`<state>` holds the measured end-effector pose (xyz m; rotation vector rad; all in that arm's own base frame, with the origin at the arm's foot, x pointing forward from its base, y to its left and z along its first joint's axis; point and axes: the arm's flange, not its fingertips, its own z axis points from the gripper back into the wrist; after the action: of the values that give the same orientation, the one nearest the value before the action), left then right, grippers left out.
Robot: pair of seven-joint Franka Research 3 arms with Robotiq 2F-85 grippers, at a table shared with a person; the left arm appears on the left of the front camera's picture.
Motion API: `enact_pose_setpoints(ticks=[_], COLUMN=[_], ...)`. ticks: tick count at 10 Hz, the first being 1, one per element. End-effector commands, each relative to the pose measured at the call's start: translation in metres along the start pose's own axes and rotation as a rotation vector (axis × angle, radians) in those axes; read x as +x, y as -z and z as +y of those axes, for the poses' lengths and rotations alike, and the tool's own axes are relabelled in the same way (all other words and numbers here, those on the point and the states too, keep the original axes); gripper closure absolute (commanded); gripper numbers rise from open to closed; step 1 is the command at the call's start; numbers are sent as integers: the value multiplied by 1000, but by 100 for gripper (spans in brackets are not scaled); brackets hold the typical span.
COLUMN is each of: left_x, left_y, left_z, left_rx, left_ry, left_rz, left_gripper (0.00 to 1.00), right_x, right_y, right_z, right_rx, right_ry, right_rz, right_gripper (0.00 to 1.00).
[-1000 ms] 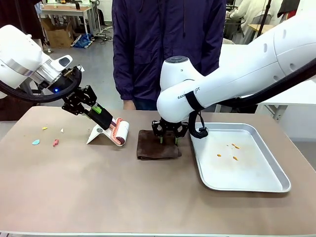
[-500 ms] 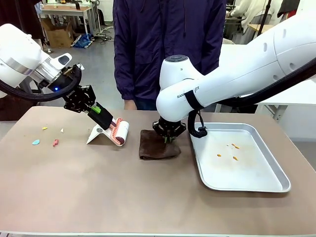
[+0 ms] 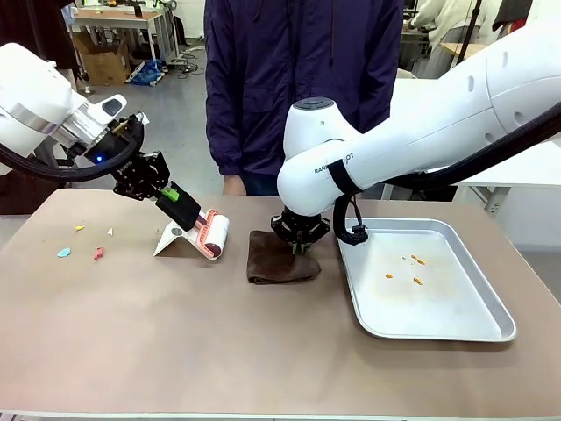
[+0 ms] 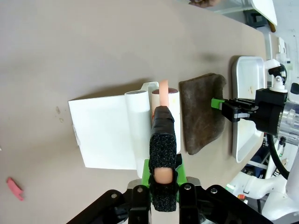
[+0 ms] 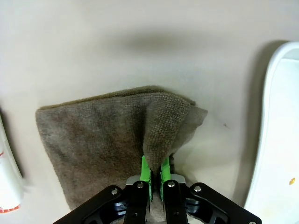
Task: Clean the surface of the table.
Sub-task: Hold the Lint Roller with your left hand and the towel with your right hand.
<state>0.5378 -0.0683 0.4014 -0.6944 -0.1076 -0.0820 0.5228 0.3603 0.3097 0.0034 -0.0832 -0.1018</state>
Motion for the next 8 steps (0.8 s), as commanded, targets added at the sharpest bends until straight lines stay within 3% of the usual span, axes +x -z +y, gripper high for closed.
enact_pose_setpoints(ticks=[1, 4, 8], left_x=[-10, -21, -42], left_y=[-6, -23, -62], left_z=[1, -3, 1], left_rx=[-48, -151, -332], left_ry=[35, 26, 14], left_rz=[-59, -102, -143], left_gripper=[100, 100, 100], right_x=[2, 10, 15], right_y=[-5, -24, -36], right_z=[-8, -45, -100], right_rx=[50, 275, 693], right_ry=[29, 77, 100], right_rz=[31, 125, 297], right_gripper=[100, 100, 100])
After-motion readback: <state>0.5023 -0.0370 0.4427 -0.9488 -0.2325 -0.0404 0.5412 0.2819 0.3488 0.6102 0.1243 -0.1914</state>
